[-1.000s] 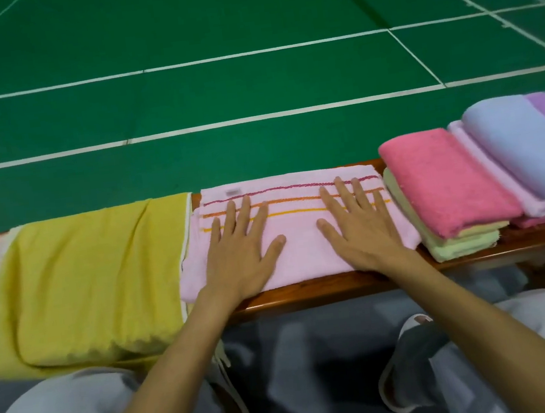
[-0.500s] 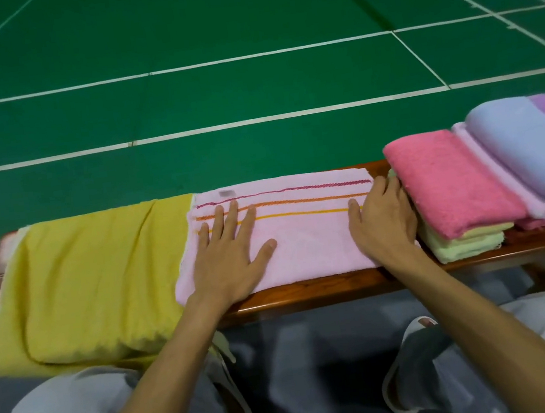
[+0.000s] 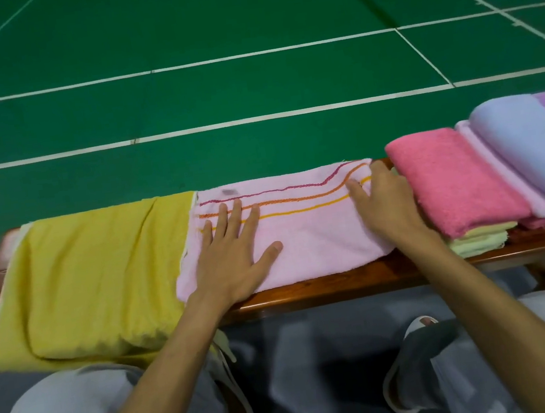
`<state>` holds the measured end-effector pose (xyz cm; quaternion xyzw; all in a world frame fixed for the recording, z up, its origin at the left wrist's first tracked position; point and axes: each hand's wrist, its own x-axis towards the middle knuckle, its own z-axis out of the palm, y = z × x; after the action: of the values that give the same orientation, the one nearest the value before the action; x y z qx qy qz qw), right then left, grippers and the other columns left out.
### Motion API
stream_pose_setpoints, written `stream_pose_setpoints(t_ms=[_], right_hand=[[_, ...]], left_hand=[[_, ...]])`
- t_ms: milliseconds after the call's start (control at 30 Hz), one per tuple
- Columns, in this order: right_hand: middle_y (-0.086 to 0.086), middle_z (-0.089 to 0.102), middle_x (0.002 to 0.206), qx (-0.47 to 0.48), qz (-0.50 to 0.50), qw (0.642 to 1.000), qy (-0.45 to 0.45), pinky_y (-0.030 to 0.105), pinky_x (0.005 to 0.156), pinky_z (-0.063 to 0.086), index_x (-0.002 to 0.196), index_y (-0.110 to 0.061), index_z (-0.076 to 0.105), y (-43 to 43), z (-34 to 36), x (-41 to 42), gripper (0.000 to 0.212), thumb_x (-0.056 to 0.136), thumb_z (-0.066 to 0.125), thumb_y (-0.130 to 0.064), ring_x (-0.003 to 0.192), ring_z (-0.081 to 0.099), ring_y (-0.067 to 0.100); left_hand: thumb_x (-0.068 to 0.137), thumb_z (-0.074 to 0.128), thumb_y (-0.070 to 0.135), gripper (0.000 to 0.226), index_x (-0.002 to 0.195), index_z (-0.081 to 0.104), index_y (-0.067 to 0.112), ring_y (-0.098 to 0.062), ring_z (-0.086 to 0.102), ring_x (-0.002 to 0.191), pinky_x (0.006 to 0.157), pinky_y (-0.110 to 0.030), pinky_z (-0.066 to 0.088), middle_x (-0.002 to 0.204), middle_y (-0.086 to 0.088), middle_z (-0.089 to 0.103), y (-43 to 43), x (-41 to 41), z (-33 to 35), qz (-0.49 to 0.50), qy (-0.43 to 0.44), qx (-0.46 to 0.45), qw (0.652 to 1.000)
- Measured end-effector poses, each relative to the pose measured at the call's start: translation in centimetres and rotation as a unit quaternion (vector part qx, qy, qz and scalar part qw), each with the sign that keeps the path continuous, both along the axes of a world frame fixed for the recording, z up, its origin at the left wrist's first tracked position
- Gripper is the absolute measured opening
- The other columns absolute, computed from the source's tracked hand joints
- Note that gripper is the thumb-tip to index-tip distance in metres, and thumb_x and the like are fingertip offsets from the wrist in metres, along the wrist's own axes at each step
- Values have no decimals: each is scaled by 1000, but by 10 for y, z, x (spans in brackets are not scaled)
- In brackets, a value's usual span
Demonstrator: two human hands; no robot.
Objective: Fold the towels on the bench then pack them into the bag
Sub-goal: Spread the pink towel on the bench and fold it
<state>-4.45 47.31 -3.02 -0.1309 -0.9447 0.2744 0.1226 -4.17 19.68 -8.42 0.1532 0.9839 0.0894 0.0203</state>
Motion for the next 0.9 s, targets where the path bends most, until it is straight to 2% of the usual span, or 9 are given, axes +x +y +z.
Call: stream_pose_setpoints(t_ms=[167,300,367,433,533,633,767,800,900], right_hand=[[-5,59,97,-206,31,978,3,33,74,43,117,-16,51,9,39,-5,27,94,66,-16,98,60,23],[12,68,109,-178,43,982,36,45,85,56,133,-20,49,5,61,-12,56,78,63,-23,93,66,28],[13,69,109,-155,63,985,47,50,84,57,134,-26,48,-11,68,-16,62,73,58,-24,94,68,34],[8,69,110,-134,106,984,45,47,82,57,137,-29,47,-40,70,-16,64,76,61,-17,95,68,32],[-1,63,136,-172,255,951,-16,40,94,56,151,-30,34,-89,62,0,81,81,73,-18,104,69,11],[-3,51,153,-264,318,908,-72,39,83,62,156,-33,27,-109,50,14,78,93,73,-29,69,72,8],[3,65,135,-342,234,910,23,34,52,56,148,-22,43,-94,43,8,49,102,60,-28,52,64,17],[4,68,129,-336,209,917,49,32,49,54,144,-20,47,-88,41,7,43,103,58,-28,51,62,14],[2,72,118,-285,146,943,90,32,48,55,132,-18,55,-72,26,8,32,103,57,-31,57,63,9]], left_hand=[[88,4,82,89,164,5,36,-19,-16,158,127,-50,-6,172,3,-9,33,4,6,-11,-29,49,998],[99,20,67,70,163,16,38,-5,-5,157,129,-38,-3,171,14,5,61,10,22,10,-86,339,937],[106,27,54,58,160,27,33,-8,21,155,128,-37,14,168,9,24,72,9,43,65,-153,557,813],[106,30,58,59,157,38,29,-18,50,138,118,-41,36,158,0,46,76,4,63,130,-269,716,631],[97,41,70,81,145,55,7,-33,64,117,102,-46,48,136,-18,62,58,-3,78,162,-369,806,434],[103,46,53,57,112,75,4,-35,67,102,89,-42,52,109,-21,69,40,2,77,169,-364,808,431],[97,49,-2,34,78,76,7,-21,72,66,54,-23,56,74,-10,75,30,12,75,214,-325,737,552],[88,56,-7,23,88,75,8,-22,74,73,58,-25,58,81,-9,78,26,11,76,220,-325,722,570],[59,61,-9,62,116,70,12,-35,69,110,92,-44,58,119,-14,74,7,1,69,203,-361,729,545]])
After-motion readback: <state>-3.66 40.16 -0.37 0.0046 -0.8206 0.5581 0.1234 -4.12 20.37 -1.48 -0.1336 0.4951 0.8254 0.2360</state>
